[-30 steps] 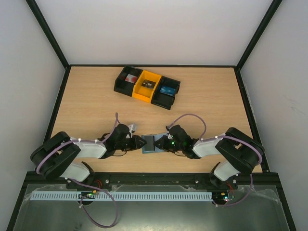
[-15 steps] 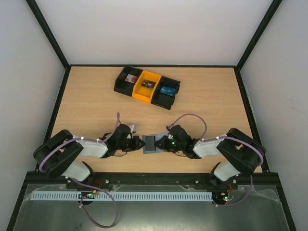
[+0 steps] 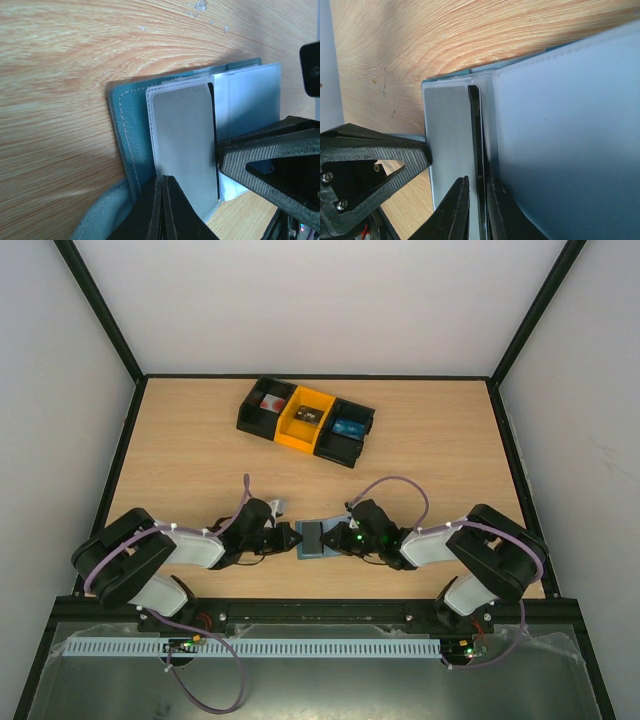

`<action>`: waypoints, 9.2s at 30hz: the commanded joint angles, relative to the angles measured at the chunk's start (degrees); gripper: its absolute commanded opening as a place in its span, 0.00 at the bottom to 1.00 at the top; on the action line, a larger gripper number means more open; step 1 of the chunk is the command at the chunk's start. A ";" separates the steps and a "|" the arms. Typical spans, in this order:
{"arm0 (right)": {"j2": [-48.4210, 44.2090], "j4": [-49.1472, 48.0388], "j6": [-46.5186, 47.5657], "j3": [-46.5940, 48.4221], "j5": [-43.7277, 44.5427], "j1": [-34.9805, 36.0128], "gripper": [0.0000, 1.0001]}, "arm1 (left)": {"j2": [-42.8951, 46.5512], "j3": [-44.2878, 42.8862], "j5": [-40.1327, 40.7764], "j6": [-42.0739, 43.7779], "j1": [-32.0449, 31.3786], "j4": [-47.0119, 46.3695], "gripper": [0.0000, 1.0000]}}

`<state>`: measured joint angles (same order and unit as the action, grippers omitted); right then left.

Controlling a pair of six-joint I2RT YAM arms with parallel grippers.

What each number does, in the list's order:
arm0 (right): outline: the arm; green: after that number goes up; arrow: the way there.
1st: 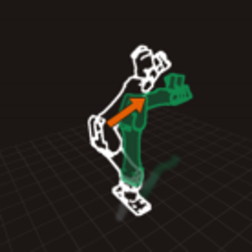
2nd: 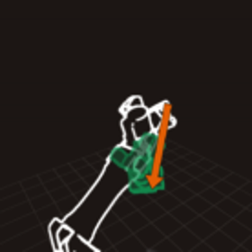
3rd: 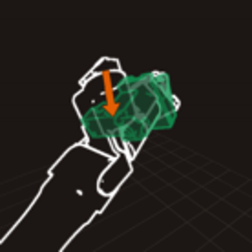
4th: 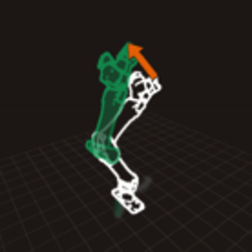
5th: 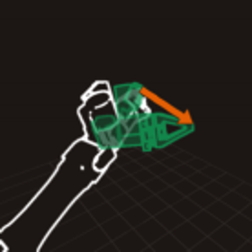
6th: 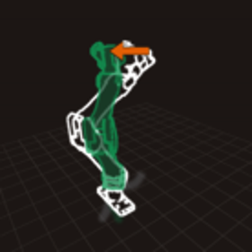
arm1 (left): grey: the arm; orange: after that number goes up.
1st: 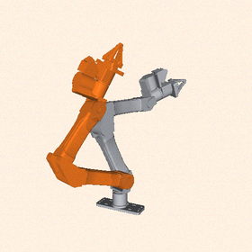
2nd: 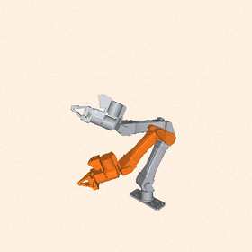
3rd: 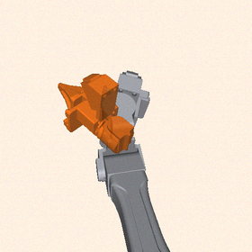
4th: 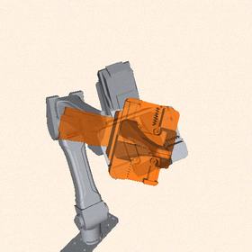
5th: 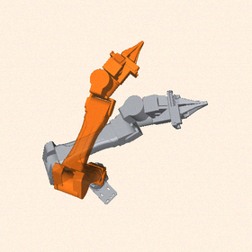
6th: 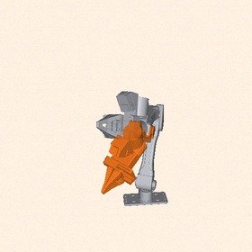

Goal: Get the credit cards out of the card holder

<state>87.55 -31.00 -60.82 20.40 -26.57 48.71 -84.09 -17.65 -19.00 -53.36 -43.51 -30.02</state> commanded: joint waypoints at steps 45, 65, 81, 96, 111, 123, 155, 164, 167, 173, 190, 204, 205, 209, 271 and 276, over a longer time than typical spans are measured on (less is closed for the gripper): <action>-2.77 -3.33 -0.04 -3.28 1.01 0.11 0.03 | -1.06 2.36 3.94 0.28 -1.32 3.57 0.03; 1.02 -4.55 -0.09 -1.31 0.39 0.15 0.14 | -3.21 2.54 3.32 0.10 -1.32 1.90 0.03; 2.61 -8.08 -0.81 -1.31 -0.66 0.16 0.11 | -4.06 2.74 3.93 0.07 -1.82 1.37 0.03; 0.26 -8.95 -0.53 -4.66 1.72 0.12 0.02 | -3.29 2.64 6.03 0.75 -1.93 3.77 0.03; -1.79 -14.32 -1.88 -8.23 1.28 0.16 0.02 | -4.25 1.73 7.13 1.08 -1.92 4.97 0.03; -4.59 -11.41 -1.58 -8.96 4.46 0.11 0.02 | -3.64 2.21 7.58 0.64 -1.93 5.28 0.03; 1.15 -10.65 -2.88 -5.46 4.48 0.07 0.19 | -4.61 3.67 7.08 -0.24 -2.28 2.18 0.03; -1.12 -9.94 -2.53 -6.76 6.57 0.07 0.02 | -4.95 3.76 7.27 -0.36 -2.28 1.96 0.03; -2.92 -9.13 -2.22 -7.93 7.61 0.07 0.02 | -5.15 3.85 7.24 -0.17 -2.26 1.62 0.03; -6.65 -5.02 -1.70 -8.73 9.78 0.07 0.02 | -5.25 3.27 7.23 0.18 -2.22 2.22 0.03; -25.77 16.04 -4.32 -5.70 18.15 0.03 0.02 | 1.24 -7.31 9.77 4.14 -2.28 12.72 0.26; -32.17 26.03 -14.57 -0.63 19.05 0.04 0.02 | 18.28 -10.99 16.40 29.07 -4.95 15.41 0.47; -32.44 26.56 -15.47 -0.29 19.35 0.02 0.02 | 20.42 -9.45 16.18 33.26 -6.33 12.94 0.48; -33.34 26.74 -18.99 1.09 19.40 0.00 0.02 | 28.83 -2.80 17.45 52.42 -14.20 3.74 0.57; -39.31 9.91 -8.01 -4.97 10.64 0.00 0.48 | 17.83 -3.00 39.79 56.18 -23.21 1.15 0.03; -40.62 9.33 -2.76 -4.99 10.55 0.05 0.49 | 24.09 -2.87 26.49 39.59 -13.48 4.82 0.03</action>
<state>48.47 -18.96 -70.19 16.16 -16.19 48.47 -64.97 -21.32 18.41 2.96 -63.59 -27.88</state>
